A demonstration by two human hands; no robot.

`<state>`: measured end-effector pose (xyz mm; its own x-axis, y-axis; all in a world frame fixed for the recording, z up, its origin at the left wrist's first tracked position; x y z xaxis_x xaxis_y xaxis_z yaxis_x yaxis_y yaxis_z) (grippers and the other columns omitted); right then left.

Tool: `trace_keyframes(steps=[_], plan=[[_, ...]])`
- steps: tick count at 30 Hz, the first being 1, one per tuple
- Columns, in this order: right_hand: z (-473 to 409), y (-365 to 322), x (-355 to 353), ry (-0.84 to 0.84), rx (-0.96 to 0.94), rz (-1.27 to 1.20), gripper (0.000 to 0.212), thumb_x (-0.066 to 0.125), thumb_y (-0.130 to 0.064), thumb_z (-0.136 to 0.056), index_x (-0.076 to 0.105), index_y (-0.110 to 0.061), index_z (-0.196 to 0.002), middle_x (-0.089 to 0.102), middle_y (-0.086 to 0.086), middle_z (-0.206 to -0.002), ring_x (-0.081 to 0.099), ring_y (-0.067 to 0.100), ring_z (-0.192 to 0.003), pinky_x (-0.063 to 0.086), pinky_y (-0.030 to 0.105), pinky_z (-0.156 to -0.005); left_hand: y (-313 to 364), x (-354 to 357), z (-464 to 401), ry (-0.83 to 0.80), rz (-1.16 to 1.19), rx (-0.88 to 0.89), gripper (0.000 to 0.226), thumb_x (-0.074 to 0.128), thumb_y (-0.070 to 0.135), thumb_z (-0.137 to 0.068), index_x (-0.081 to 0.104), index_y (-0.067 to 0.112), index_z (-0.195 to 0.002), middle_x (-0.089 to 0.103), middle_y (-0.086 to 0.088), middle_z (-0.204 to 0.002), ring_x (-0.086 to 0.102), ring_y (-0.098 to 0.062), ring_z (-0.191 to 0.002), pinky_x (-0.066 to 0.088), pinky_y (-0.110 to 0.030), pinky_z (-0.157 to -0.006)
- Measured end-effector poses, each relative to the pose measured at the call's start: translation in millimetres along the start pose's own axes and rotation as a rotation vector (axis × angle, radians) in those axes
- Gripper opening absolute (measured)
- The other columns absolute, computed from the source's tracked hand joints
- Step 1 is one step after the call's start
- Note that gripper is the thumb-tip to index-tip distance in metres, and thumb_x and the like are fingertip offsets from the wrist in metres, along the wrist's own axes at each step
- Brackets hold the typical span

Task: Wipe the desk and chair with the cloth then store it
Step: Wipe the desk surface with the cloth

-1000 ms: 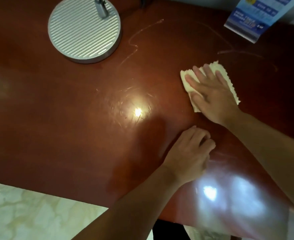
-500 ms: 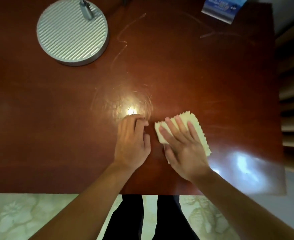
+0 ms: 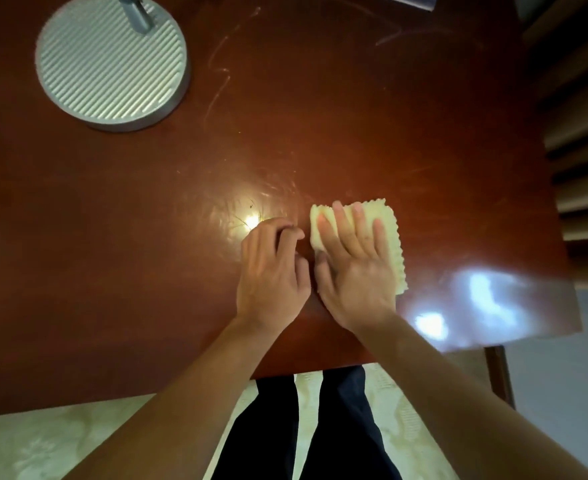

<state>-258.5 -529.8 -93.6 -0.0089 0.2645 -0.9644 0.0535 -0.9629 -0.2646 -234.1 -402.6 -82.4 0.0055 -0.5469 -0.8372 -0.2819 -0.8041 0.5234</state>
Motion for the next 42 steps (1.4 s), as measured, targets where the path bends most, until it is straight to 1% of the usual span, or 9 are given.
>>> trace_keyframes(steps=[3, 8, 13, 17, 23, 26, 31, 35, 42], plan=[[-1, 39, -11, 0.007, -0.017, 0.048, 0.051, 0.034, -0.033, -0.1, 0.045, -0.018, -0.148, 0.034, 0.01, -0.158, 0.022, 0.035, -0.149, 0.02, 0.056, -0.119, -2, 2, 2, 0.002, -0.003, 0.022, 0.025, 0.05, 0.003, -0.082, 0.065, 0.006, -0.102, 0.058, -0.012, -0.112, 0.055, -0.026, -0.107, 0.043, -0.035, -0.096], [-12, 78, -22, 0.055, 0.275, -0.01, 0.057, 0.024, -0.034, -0.1, 0.038, -0.014, -0.151, 0.028, 0.015, -0.16, 0.012, 0.04, -0.15, 0.01, 0.058, -0.12, -2, 3, 2, 0.001, -0.02, 0.017, 0.023, 0.051, 0.004, -0.082, 0.066, 0.005, -0.099, 0.059, -0.013, -0.111, 0.055, -0.026, -0.107, 0.043, -0.035, -0.096], [-1, -7, 5, 0.029, 0.133, 0.001, 0.054, 0.028, -0.034, -0.103, 0.036, -0.013, -0.152, 0.027, 0.014, -0.16, 0.014, 0.037, -0.15, 0.013, 0.055, -0.121, -2, -1, 0, 0.022, -0.004, 0.003, 0.02, 0.053, 0.004, -0.082, 0.066, 0.007, -0.097, 0.06, -0.011, -0.111, 0.055, -0.025, -0.104, 0.045, -0.036, -0.093], [-1, 23, -4, 0.03, -0.03, 0.039, 0.048, 0.035, -0.032, -0.104, 0.045, -0.015, -0.148, 0.032, 0.011, -0.159, 0.02, 0.034, -0.15, 0.018, 0.053, -0.121, 0, -1, 0, -0.005, -0.028, 0.025, 0.021, 0.055, 0.003, -0.08, 0.066, 0.007, -0.097, 0.06, -0.012, -0.112, 0.056, -0.027, -0.107, 0.039, -0.032, -0.095], [7, 156, -49, 0.053, 0.326, 0.047, 0.056, 0.025, -0.037, -0.1, 0.04, -0.018, -0.15, 0.03, 0.012, -0.159, 0.017, 0.037, -0.15, 0.013, 0.052, -0.121, 18, 8, -3, -0.059, -0.011, 0.066, 0.024, 0.052, 0.008, -0.08, 0.066, 0.01, -0.099, 0.058, -0.012, -0.115, 0.052, -0.027, -0.115, 0.036, -0.037, -0.099], [0, 158, -50, 0.095, 0.436, -0.003, 0.058, 0.024, -0.035, -0.098, 0.038, -0.016, -0.151, 0.03, 0.014, -0.159, 0.016, 0.04, -0.149, 0.015, 0.057, -0.119, 37, 19, -3, -0.103, 0.009, 0.069, 0.023, 0.057, 0.007, -0.08, 0.066, 0.01, -0.101, 0.057, -0.011, -0.117, 0.053, -0.026, -0.116, 0.036, -0.036, -0.103], [40, 37, -13, 0.034, 0.148, -0.036, 0.054, 0.036, -0.032, -0.101, 0.037, -0.014, -0.152, 0.028, 0.011, -0.16, 0.015, 0.034, -0.151, 0.015, 0.054, -0.121, 56, 29, -5, -0.105, 0.04, 0.01, 0.028, 0.05, 0.007, -0.078, 0.065, 0.013, -0.1, 0.058, -0.008, -0.118, 0.054, -0.026, -0.114, 0.036, -0.035, -0.1], [70, 75, -25, -0.018, 0.043, -0.046, 0.05, 0.04, -0.033, -0.1, 0.043, -0.02, -0.149, 0.032, 0.006, -0.159, 0.02, 0.029, -0.15, 0.015, 0.05, -0.122, 68, 37, -5, -0.124, 0.055, 0.085, 0.028, 0.05, 0.007, -0.079, 0.066, 0.011, -0.102, 0.059, -0.009, -0.117, 0.056, -0.027, -0.113, 0.038, -0.038, -0.1], [64, 212, -67, 0.108, 0.552, -0.071, 0.054, 0.03, -0.034, -0.1, 0.041, -0.016, -0.15, 0.03, 0.012, -0.159, 0.014, 0.031, -0.151, 0.01, 0.047, -0.122, 76, 47, -6, -0.123, 0.01, 0.15, 0.03, 0.051, 0.006, -0.078, 0.064, 0.008, -0.105, 0.058, -0.01, -0.117, 0.054, -0.029, -0.113, 0.039, -0.04, -0.096]])
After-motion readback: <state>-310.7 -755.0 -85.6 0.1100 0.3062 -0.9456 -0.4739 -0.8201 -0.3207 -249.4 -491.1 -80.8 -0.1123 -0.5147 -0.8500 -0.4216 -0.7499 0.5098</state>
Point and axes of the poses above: each hand's wrist, its own z-axis away from the middle knuckle, its own x-axis out of the palm, y = z × x, the point moved 4 cm from there along -z, towards the middle knuckle
